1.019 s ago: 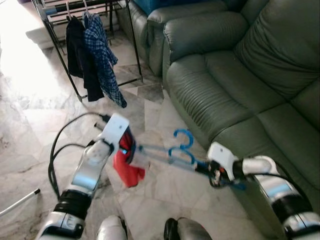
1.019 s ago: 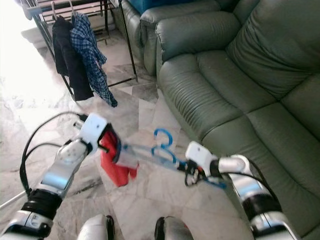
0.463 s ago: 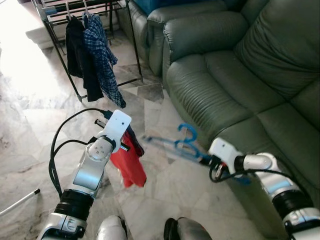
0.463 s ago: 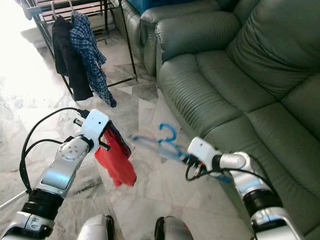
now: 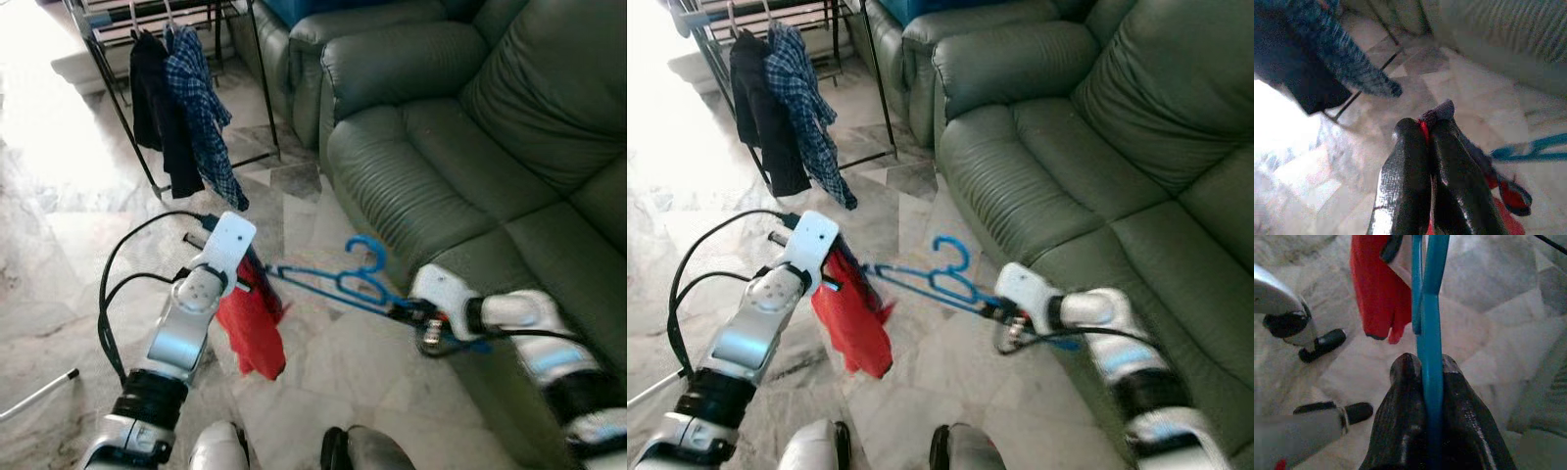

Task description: Hang hanger

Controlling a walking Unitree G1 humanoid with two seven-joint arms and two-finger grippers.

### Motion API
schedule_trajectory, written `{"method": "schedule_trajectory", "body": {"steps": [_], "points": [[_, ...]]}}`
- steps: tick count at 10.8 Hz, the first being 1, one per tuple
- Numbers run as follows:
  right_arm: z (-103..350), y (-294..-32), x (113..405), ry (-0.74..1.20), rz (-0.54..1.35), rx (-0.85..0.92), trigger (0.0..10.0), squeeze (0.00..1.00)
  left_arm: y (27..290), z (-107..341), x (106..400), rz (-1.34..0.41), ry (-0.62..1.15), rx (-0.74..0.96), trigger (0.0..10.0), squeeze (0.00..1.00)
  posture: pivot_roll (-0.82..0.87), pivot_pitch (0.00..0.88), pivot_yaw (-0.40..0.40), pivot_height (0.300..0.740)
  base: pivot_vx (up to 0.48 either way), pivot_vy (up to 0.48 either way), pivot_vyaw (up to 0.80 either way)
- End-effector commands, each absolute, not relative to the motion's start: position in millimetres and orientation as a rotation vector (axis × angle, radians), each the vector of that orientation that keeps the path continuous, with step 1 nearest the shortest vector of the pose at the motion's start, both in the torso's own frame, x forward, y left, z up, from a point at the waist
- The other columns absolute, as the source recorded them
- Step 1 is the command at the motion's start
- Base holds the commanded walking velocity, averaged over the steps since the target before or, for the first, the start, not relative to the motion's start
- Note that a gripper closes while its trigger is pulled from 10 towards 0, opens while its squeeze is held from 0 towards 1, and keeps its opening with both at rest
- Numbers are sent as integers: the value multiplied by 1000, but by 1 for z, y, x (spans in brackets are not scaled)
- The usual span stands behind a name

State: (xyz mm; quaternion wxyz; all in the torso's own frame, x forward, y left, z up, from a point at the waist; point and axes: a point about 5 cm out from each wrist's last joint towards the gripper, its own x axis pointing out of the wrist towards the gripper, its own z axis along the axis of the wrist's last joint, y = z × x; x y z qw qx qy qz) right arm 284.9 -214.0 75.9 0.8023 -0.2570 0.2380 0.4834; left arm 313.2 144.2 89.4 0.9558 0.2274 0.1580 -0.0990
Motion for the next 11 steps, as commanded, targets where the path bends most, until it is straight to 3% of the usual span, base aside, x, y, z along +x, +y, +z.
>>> {"method": "schedule_trajectory", "body": {"steps": [1, 2, 4, 8, 11], "points": [[82, -219, 283, 503, 1041, -538, 10000, 0, 145, 93, 316, -183, 300, 471, 10000, 0, -25, 136, -59, 740, 0, 0, 0], [92, -234, 276, 542, 1083, -545, 10000, 0, 147, 94, 318, -152, 302, 480, 10000, 0, -33, 135, -57, 740, 0, 0, 0], [93, -236, 267, 593, 1137, -501, 10000, 0, 147, 95, 319, -139, 305, 470, 10000, 0, -35, 135, -57, 740, 0, 0, 0], [76, -203, 267, 566, 1161, -422, 10000, 0, 141, 100, 321, -126, 292, 470, 10000, 0, -30, 138, -55, 740, 0, 0, 0], [67, -195, 270, 561, 1122, -420, 10000, 0, 139, 102, 321, -133, 283, 472, 10000, 0, -26, 138, -58, 740, 0, 0, 0]]}}
